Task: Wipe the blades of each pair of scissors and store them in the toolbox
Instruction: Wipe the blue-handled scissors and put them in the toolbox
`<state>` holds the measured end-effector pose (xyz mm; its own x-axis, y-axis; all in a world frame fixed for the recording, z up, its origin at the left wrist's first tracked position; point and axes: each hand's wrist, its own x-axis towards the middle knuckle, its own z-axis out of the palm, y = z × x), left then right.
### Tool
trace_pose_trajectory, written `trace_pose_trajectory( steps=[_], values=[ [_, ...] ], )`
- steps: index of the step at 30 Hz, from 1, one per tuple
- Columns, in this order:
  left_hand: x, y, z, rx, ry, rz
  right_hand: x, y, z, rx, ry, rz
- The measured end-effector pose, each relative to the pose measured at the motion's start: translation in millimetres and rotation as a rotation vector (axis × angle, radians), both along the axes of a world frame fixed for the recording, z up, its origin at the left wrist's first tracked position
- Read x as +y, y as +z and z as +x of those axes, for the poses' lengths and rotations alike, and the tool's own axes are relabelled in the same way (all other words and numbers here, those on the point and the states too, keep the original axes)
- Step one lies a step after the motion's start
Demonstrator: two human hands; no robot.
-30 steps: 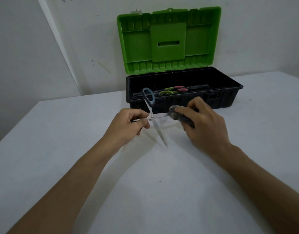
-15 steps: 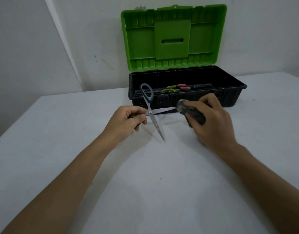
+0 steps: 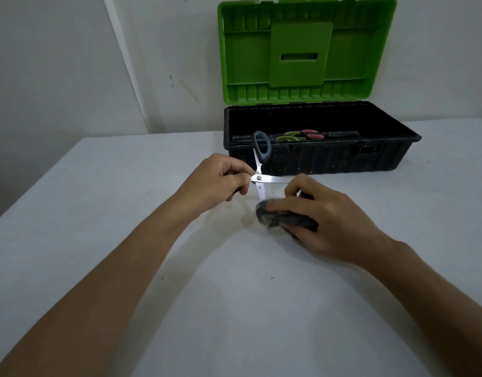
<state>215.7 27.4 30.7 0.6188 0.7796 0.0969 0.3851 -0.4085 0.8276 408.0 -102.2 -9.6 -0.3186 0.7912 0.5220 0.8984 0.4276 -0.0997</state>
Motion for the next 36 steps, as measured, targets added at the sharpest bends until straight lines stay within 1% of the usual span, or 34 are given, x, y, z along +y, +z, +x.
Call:
trace_pose_trajectory(
  steps=[3,7,10,13,15,16,18,21,24,27,30,33,34,36],
  values=[
    [-5,1,2,0.029,-0.075,-0.006,4,4,2,0.031,-0.051,0.061],
    [-6,1,4,0.073,-0.082,0.035,7,-2,0,0.012,-0.015,-0.033],
    [-3,4,0,0.022,-0.037,0.000,2,0,0,0.003,0.062,-0.084],
    [-2,8,-1,0.002,-0.025,-0.013,2,6,1,0.041,0.045,0.014],
    [-6,9,1,0.050,-0.067,-0.003,6,8,2,0.074,-0.024,0.077],
    [-8,8,2,0.073,-0.083,0.008,7,8,2,0.086,-0.044,0.077],
    [-9,8,2,0.080,-0.072,0.020,8,2,1,0.076,-0.015,0.013],
    [-1,10,-5,0.009,0.026,-0.002,4,-3,-2,0.027,0.075,-0.073],
    [6,14,-10,0.008,0.084,0.036,3,3,-4,0.134,0.039,0.008],
    [-1,14,-5,0.071,0.017,0.034,8,5,-7,0.209,-0.042,0.107],
    [-7,12,2,0.123,-0.014,0.107,12,-4,-8,0.170,-0.040,0.053],
    [-2,16,-4,0.038,0.043,0.103,9,-7,-6,0.096,0.059,-0.008],
    [0,18,-7,0.017,0.061,0.111,8,-6,-5,0.095,0.069,0.015],
    [0,20,-9,0.026,0.060,0.141,8,-2,-4,0.134,0.013,0.129]
  ],
)
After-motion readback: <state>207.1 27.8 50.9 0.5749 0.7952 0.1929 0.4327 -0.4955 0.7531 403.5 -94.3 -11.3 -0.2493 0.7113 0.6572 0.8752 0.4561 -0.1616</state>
